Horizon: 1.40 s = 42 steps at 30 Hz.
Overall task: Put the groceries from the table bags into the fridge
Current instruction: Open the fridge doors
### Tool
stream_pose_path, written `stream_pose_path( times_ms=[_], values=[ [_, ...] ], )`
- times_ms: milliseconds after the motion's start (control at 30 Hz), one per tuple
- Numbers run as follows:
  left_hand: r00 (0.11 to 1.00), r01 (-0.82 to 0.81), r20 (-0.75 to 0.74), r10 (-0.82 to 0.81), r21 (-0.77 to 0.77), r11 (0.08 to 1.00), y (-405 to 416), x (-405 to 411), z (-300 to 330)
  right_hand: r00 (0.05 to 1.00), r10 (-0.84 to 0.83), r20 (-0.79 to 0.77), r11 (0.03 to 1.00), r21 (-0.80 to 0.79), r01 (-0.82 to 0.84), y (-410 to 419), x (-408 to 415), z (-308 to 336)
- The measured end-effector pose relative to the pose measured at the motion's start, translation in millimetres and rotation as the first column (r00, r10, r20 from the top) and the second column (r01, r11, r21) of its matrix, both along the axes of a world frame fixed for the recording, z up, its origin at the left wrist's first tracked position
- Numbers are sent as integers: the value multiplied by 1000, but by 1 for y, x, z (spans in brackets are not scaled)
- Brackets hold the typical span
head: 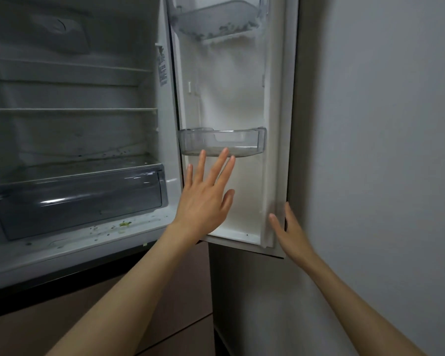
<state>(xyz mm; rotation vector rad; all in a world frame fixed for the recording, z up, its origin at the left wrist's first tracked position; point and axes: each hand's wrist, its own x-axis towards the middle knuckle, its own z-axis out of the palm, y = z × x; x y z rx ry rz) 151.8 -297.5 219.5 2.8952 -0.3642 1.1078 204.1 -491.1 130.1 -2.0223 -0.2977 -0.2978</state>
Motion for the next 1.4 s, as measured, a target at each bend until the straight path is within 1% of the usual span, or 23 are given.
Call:
stream_pose_path(
  times_ms=[67,167,233,300,467,600,700,767,867,933,967,1000,1033,1067,1100,1133,1167,1200,1233,1267,1333,1400],
  values=[
    [1000,3,-18,-3,16,1000,-1,5,1,999,-3,35,998,-65,5,-3,0,0],
    [998,39,-40,-38,21,999,-2,9,-1,983,-30,179,979,-191,65,4,-7,-1],
    [997,62,-37,-63,-6,998,0,5,-8,960,0,279,963,-260,76,14,-13,-2],
    [997,51,-48,-53,-51,997,9,-3,-22,941,61,334,939,-339,60,27,-19,-7],
    [986,-107,-137,98,-59,992,68,-18,-70,899,226,376,876,-481,-19,78,-24,-18],
    [958,-245,-185,220,-126,961,135,-33,-92,853,373,366,827,-548,-126,138,-16,-21],
    [946,-303,-194,259,-241,922,185,-38,-102,831,430,354,813,-552,-185,190,-6,-23],
    [944,-318,-209,254,-379,869,219,-34,-106,831,444,336,818,-531,-222,226,4,-22],
    [955,-290,-234,180,-633,718,264,-15,-105,849,443,288,852,-429,-300,278,24,-16],
    [964,-266,-219,152,-752,603,299,3,-101,878,417,236,887,-316,-336,317,42,-10],
    [968,-249,-208,138,-813,526,315,13,-97,892,407,199,900,-253,-354,334,51,-5],
    [973,-228,-197,116,-879,418,330,22,-92,904,398,156,912,-175,-372,350,60,0],
    [980,-195,-179,80,-941,276,344,30,-87,914,395,93,918,-66,-390,364,68,6],
    [989,-146,-143,32,-984,107,356,37,-81,913,408,2,910,85,-406,376,77,12],
    [996,-88,-87,-17,-994,-69,367,45,-76,888,448,-103,871,274,-407,387,84,18],
    [998,-33,-22,-52,-973,-226,376,52,-72,845,502,-185,801,467,-374,397,93,22],
    [997,14,40,-67,-936,-353,384,59,-70,799,553,-237,717,624,-311,405,102,25],
    [994,52,91,-67,-892,-449,391,67,-67,763,589,-266,640,731,-239,412,112,27],
    [990,77,126,-60,-854,-514,397,74,-66,733,619,-281,574,799,-178,418,121,29],
    [988,93,146,-52,-827,-554,403,81,-65,709,643,-289,519,846,-125,425,130,30],
    [987,105,157,-41,-807,-581,412,95,-63,684,672,-282,435,899,-57,437,145,33],
    [984,129,178,-29,-804,-581,420,108,-58,690,671,-273,398,917,-24,446,159,37]
  ],
)
